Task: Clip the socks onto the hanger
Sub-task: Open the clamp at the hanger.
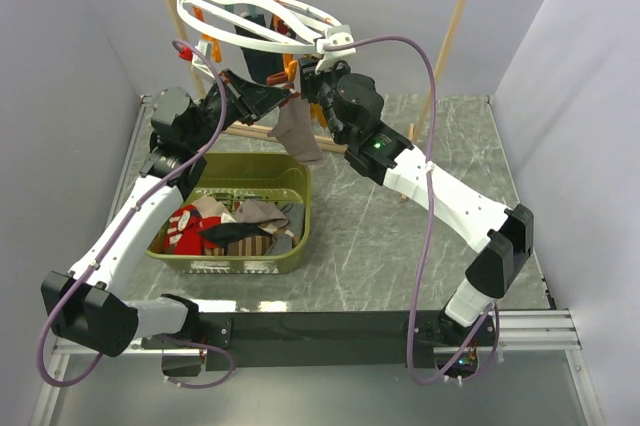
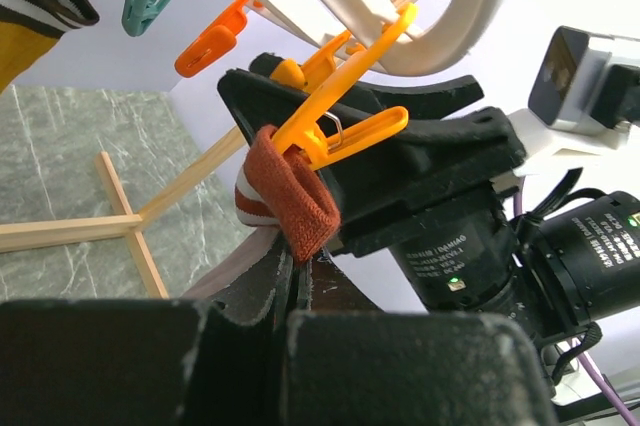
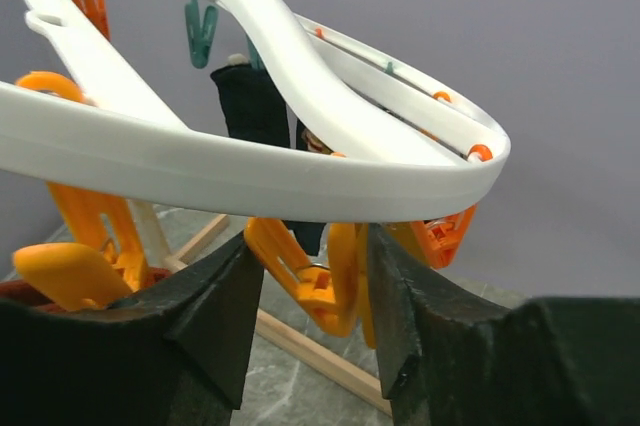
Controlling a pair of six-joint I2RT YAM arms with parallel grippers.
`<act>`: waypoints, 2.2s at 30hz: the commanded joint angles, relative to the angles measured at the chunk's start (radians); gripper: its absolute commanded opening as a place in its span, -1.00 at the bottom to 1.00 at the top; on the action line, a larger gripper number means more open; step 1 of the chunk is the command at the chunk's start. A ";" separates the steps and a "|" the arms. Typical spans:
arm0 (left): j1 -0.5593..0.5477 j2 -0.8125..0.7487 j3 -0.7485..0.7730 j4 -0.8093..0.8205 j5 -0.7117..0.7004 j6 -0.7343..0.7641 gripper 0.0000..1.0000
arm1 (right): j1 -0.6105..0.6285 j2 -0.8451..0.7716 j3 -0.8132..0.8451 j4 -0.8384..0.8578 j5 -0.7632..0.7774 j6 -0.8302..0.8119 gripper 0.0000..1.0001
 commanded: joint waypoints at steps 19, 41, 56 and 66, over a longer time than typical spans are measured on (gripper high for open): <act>0.002 -0.053 0.008 0.030 -0.030 0.028 -0.99 | -0.079 -0.131 -0.015 -0.004 -0.251 0.212 -0.59; 0.002 -0.374 -0.048 -0.261 -0.194 0.372 0.63 | -0.139 -0.125 0.076 -0.230 -0.550 0.391 -0.66; -0.106 -0.192 0.043 -0.120 -0.164 0.174 0.50 | -0.168 -0.123 0.090 -0.245 -0.664 0.507 -1.00; -0.145 -0.220 0.029 -0.334 -0.338 0.318 0.47 | -0.171 -0.115 0.119 -0.245 -0.662 0.470 -1.00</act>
